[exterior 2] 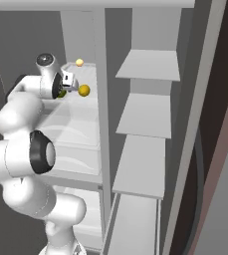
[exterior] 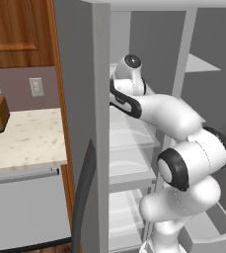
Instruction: Take the lime and lemon from the fridge shelf and place them in the freezer drawer to begin freezing them.
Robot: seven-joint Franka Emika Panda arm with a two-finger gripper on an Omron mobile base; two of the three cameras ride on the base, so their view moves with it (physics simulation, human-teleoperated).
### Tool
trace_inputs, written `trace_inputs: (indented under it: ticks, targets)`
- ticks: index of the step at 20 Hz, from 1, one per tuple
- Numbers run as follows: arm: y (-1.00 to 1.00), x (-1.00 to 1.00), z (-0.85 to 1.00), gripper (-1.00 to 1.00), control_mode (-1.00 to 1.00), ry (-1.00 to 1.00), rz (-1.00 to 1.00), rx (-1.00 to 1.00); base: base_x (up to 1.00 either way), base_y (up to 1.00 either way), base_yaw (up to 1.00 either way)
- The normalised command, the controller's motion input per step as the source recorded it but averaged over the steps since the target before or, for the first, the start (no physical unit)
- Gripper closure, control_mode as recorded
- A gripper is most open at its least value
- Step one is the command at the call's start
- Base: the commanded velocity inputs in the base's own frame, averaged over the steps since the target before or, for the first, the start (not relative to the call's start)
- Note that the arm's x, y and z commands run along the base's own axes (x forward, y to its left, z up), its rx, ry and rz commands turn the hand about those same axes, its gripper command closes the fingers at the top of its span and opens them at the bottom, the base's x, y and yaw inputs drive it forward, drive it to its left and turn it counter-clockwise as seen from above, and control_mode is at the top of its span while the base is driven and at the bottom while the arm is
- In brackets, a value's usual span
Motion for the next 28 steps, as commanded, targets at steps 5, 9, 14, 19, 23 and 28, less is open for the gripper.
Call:
trace_inputs:
  ticks: [5,9,14,19,23,28]
  targets:
    - [0.0,0.14,-0.37,1.0,-1.0,0.02,0.0,0.0,0.0,0.0,0.0]
    - [0.0,-0.12,-0.38,1.0,-1.0,0.05,0.0,0.0,0.0,0.0,0.0]
    - [0.0,-0.17,-0.2,1.0,-1.0,0.01,0.0,0.0,0.0,0.0,0.0]
    - [0.0,-0.06,0.0,1.0,-1.0,0.01,0.0,0.0,0.0,0.0,0.0]
    - [0.0,-0.9,0.0,1.0,-1.0,0.0,0.0,0.0,0.0,0.0,0.0]
    - [0.0,-1.0,0.0,1.0,-1.0,0.0,0.0,0.0,0.0,0.0,0.0]
